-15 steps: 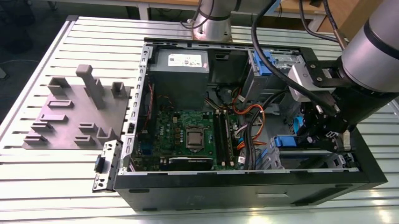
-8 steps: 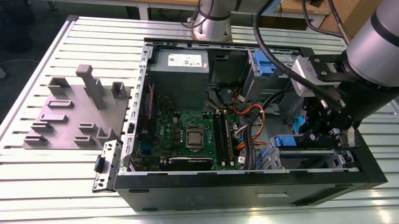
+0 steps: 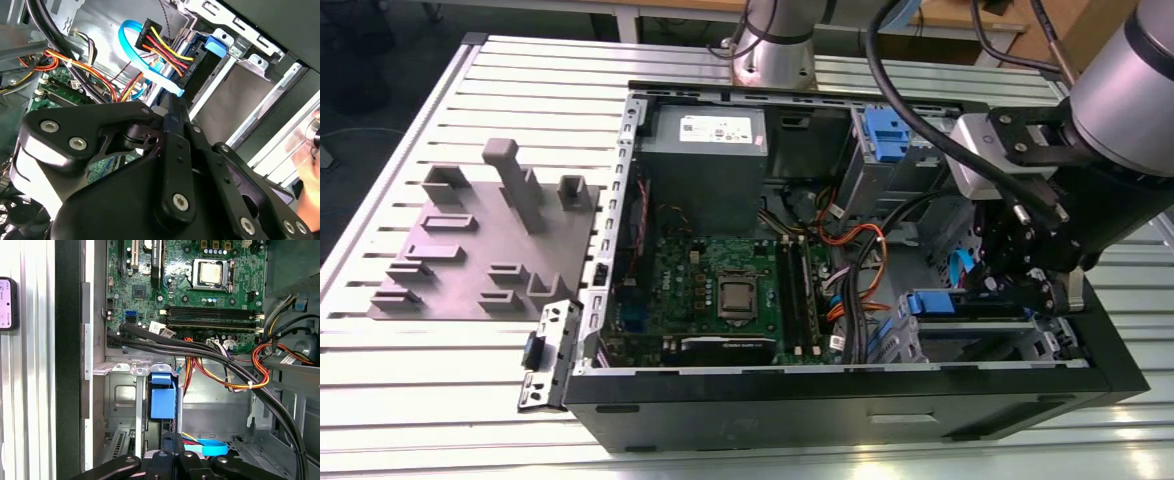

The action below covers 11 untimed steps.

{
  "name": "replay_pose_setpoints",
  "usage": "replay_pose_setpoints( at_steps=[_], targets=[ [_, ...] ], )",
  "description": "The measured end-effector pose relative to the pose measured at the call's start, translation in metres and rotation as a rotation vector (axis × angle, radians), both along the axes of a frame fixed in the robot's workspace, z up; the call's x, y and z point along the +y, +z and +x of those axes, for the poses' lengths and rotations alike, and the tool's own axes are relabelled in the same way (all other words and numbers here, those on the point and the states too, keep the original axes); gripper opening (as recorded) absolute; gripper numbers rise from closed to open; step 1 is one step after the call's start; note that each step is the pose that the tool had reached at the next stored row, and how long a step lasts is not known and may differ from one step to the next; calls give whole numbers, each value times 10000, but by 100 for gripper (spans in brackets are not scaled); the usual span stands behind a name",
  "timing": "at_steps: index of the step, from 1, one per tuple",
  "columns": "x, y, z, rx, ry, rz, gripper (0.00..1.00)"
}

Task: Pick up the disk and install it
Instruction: 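Insert the second disk wire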

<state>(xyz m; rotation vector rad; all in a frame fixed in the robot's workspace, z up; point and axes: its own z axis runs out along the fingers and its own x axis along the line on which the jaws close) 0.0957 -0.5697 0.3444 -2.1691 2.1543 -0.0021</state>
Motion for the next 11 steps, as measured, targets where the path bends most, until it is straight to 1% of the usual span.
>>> replay_pose_setpoints(
  at_steps=[11],
  targets=[
    [0, 1, 0, 0, -3, 0, 11]
  ],
)
